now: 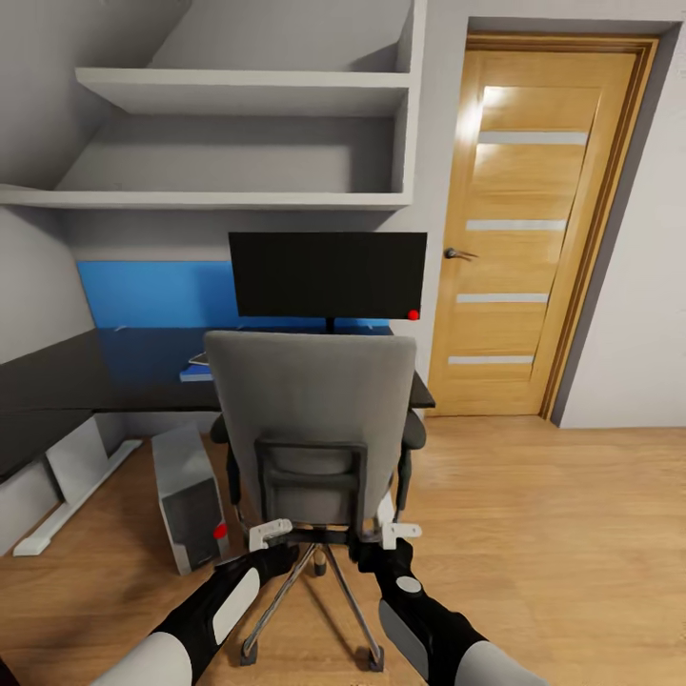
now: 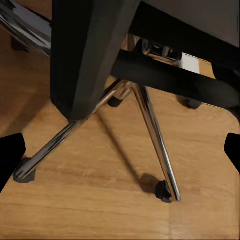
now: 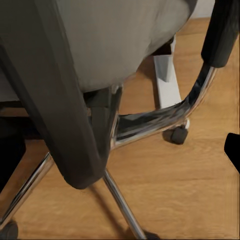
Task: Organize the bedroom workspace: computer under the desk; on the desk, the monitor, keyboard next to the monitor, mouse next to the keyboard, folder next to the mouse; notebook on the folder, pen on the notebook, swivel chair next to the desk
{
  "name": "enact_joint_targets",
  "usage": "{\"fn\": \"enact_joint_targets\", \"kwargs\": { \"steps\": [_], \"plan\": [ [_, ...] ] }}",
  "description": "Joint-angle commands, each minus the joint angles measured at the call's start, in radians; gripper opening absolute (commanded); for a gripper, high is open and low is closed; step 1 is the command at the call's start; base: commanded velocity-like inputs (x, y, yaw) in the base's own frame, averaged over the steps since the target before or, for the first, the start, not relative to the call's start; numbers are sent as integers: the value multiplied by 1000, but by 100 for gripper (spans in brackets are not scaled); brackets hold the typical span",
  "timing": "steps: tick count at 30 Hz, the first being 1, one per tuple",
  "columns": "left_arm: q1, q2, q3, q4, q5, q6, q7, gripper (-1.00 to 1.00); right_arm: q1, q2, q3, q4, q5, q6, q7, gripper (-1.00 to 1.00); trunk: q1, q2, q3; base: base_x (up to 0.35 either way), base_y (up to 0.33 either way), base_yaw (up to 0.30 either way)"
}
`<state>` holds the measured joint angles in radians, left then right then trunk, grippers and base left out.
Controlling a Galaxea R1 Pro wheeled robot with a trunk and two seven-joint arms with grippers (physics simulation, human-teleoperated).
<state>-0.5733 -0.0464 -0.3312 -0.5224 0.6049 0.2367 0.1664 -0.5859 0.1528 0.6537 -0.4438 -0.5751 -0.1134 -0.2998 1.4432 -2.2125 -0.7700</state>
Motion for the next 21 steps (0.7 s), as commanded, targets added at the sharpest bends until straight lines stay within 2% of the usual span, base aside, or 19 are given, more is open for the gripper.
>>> {"fn": "enact_joint_targets", "kwargs": {
  "steps": [1, 21],
  "plan": [
    [0, 1, -6, -2, 11, 3, 9, 100, -2, -1, 4, 0, -6, -7, -9, 100, 0, -1, -1, -84, -48, 0],
    [0, 9, 2, -2, 13, 1, 5, 100, -2, -2, -3, 1, -7, -5, -8, 100, 0, -1, -1, -11, -6, 0]
  ]
}}
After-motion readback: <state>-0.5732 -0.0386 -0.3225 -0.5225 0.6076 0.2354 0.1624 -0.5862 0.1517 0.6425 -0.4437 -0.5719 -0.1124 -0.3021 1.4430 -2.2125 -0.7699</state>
